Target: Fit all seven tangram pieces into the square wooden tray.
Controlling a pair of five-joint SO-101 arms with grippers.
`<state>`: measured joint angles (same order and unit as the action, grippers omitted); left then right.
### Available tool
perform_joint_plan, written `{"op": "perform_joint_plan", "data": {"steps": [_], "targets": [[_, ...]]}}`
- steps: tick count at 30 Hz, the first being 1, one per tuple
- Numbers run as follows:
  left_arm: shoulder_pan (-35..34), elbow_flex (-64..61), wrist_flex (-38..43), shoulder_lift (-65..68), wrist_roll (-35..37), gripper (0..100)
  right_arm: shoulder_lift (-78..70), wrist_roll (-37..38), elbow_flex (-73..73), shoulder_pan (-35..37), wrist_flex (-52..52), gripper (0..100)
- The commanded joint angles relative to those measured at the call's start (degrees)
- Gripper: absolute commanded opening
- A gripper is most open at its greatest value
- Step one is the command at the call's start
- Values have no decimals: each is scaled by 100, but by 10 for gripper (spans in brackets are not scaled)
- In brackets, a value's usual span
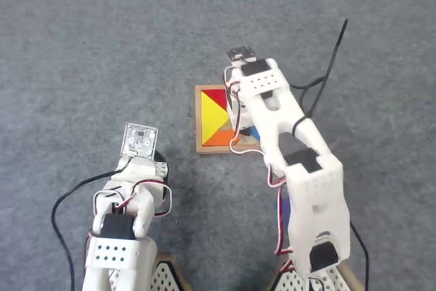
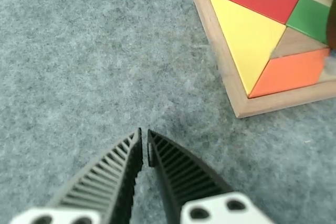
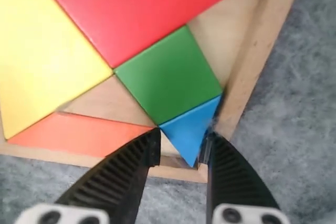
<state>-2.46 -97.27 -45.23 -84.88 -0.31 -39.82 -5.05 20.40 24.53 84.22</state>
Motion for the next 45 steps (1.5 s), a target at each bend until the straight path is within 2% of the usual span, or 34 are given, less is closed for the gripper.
{"op": "perform_joint_plan", "data": {"steps": [1,4,9,16,25,33,37,42,45], "targets": [[-26,48,-44,-79,44,15,-699,79,563,127,567,145],[-26,48,-44,-79,44,15,-831,88,738,154,716,137],[-26,48,-44,-79,44,15,-822,211,738,154,681,6],[-26,48,-44,-79,44,15,-382,202,440,110,365,9],[-26,48,-44,-79,44,15,2369,220,-2637,110,-1596,9],[-26,48,-44,-79,44,15,4374,264,-4053,110,-2343,8],[-26,48,-44,-79,44,15,4171,422,-4105,127,-2325,32],[-26,48,-44,-79,44,15,3345,440,-3771,215,-2352,173],[-26,48,-44,-79,44,15,2818,466,-3446,277,-2334,169]]}}
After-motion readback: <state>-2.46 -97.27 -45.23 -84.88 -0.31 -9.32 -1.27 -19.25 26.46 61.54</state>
